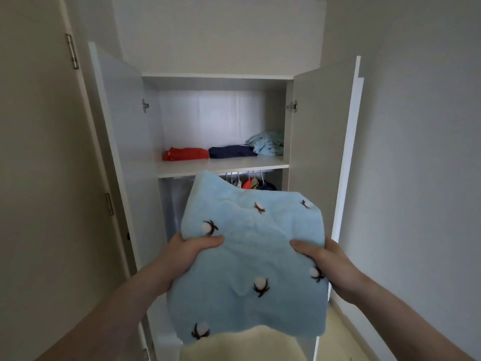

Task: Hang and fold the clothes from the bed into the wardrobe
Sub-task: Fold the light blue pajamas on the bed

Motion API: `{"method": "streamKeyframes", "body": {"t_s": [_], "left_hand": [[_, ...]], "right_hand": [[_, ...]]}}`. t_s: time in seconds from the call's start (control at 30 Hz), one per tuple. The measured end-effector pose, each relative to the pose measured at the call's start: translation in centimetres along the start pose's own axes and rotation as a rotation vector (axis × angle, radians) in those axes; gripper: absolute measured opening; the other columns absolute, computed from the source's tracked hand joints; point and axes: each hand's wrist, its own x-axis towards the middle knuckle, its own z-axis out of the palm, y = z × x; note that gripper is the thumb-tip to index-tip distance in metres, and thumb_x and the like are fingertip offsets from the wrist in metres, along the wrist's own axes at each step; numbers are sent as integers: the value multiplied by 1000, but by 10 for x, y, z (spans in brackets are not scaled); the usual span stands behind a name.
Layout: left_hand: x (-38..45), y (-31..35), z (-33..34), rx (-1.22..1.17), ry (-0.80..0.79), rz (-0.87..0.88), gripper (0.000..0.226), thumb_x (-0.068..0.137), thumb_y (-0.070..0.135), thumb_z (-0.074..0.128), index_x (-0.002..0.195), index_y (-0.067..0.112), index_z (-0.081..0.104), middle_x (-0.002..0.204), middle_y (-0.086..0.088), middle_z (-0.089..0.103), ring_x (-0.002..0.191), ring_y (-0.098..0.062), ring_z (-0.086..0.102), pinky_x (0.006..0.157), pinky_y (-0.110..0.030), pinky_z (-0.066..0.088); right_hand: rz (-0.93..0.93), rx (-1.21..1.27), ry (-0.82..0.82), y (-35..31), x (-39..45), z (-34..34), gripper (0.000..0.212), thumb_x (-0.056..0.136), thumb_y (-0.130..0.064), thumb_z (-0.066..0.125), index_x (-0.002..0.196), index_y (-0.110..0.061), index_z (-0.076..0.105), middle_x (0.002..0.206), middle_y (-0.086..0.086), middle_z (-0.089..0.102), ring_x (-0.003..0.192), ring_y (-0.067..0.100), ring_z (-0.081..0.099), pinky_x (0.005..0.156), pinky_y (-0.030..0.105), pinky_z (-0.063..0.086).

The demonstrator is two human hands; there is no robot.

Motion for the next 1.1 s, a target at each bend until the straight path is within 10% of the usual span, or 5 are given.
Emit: {"method": "streamKeyframes", "body": {"t_s": [0.73, 1.1], "left_hand": [[342, 34, -11, -10, 196, 26, 27, 79, 18, 85, 105, 20, 77, 96, -1, 80, 81, -18, 78, 55, -25, 59], [514, 71, -86, 65, 214, 24, 66, 57, 34, 93, 117, 15, 74, 106, -5, 78, 98, -30, 75, 94, -49, 58]], "right_hand": [[-26, -29, -50, 6, 392, -47, 39, 83, -25, 81, 120, -18, 70, 109, 5, 78, 99, 26, 76, 90, 47, 61], [6, 9, 20, -3, 569, -2, 40, 82, -25, 83, 118, -12, 72, 104, 7, 79, 94, 27, 77, 85, 43, 61]]}}
